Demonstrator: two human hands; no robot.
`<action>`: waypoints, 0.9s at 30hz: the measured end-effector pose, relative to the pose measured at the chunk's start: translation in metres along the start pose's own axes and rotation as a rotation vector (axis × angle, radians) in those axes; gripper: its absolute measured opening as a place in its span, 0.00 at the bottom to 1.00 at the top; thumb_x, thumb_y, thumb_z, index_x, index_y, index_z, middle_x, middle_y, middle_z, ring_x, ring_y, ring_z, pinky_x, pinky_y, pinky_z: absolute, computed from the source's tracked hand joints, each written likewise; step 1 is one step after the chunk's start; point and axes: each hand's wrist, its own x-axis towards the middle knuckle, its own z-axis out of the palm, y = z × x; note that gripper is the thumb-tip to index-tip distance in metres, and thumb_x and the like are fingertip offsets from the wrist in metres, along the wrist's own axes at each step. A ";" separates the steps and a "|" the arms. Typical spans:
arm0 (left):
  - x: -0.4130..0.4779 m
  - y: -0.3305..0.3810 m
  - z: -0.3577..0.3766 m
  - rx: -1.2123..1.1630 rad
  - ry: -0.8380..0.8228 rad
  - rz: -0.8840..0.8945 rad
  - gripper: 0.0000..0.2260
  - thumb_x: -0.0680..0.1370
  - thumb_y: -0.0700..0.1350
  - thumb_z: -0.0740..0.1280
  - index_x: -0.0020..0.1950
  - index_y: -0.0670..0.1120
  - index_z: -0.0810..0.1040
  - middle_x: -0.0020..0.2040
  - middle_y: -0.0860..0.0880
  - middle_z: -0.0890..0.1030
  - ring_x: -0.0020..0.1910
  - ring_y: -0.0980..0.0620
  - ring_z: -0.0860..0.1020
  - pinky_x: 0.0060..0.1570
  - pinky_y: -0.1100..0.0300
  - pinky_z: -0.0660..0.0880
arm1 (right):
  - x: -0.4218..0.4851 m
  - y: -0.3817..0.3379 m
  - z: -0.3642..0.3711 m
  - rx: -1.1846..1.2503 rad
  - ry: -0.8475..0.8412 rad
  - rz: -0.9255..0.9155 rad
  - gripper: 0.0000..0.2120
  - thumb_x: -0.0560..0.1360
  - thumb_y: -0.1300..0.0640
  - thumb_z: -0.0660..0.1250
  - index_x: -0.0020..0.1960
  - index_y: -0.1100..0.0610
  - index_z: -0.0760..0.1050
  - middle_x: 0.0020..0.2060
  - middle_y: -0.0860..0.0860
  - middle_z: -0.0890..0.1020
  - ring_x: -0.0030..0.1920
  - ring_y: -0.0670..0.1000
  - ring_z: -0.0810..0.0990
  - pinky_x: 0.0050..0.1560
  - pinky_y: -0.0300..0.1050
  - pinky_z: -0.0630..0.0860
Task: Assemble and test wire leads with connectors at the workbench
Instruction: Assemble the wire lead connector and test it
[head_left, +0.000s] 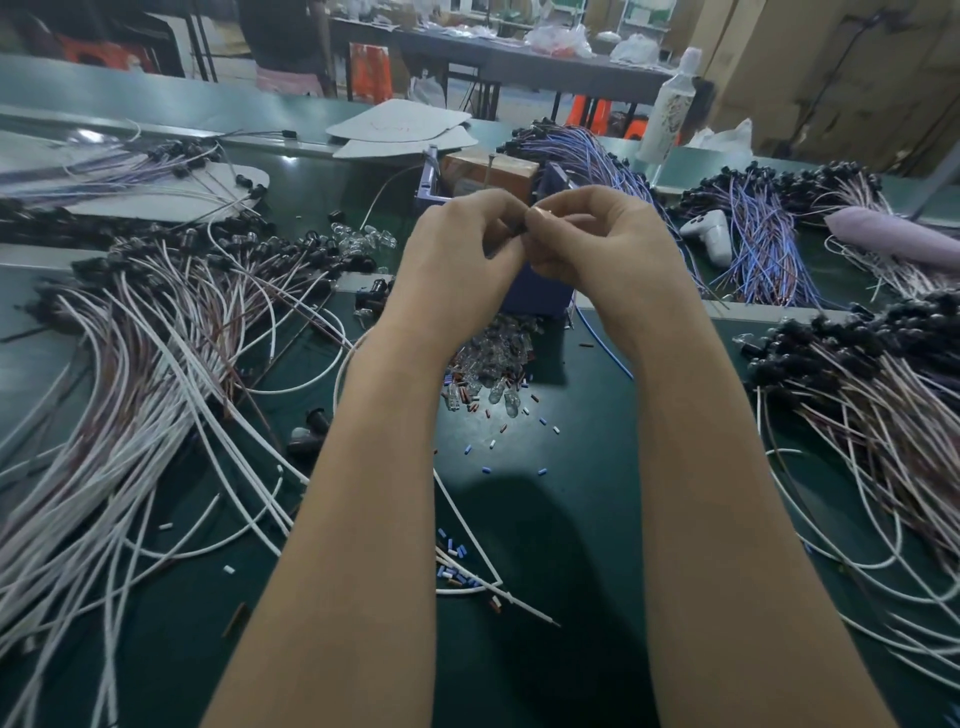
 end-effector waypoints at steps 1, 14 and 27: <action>0.000 0.000 0.001 -0.011 -0.026 -0.013 0.06 0.77 0.44 0.66 0.52 0.48 0.81 0.40 0.48 0.81 0.41 0.52 0.77 0.39 0.65 0.69 | 0.000 0.000 -0.001 -0.034 0.027 -0.013 0.03 0.75 0.60 0.69 0.43 0.55 0.76 0.38 0.53 0.83 0.37 0.46 0.82 0.41 0.39 0.79; 0.003 -0.013 -0.013 0.198 -0.093 -0.235 0.07 0.79 0.48 0.64 0.48 0.47 0.79 0.38 0.50 0.76 0.43 0.48 0.74 0.45 0.60 0.68 | -0.003 0.006 0.001 -0.632 -0.258 -0.042 0.13 0.79 0.52 0.62 0.60 0.56 0.76 0.53 0.47 0.81 0.54 0.47 0.79 0.58 0.42 0.73; 0.004 0.006 0.000 -0.052 -0.227 -0.398 0.19 0.83 0.51 0.54 0.46 0.40 0.78 0.41 0.44 0.83 0.36 0.54 0.80 0.46 0.58 0.77 | 0.000 0.007 0.007 0.069 0.004 0.126 0.12 0.82 0.60 0.54 0.42 0.56 0.72 0.24 0.46 0.78 0.27 0.46 0.78 0.35 0.40 0.74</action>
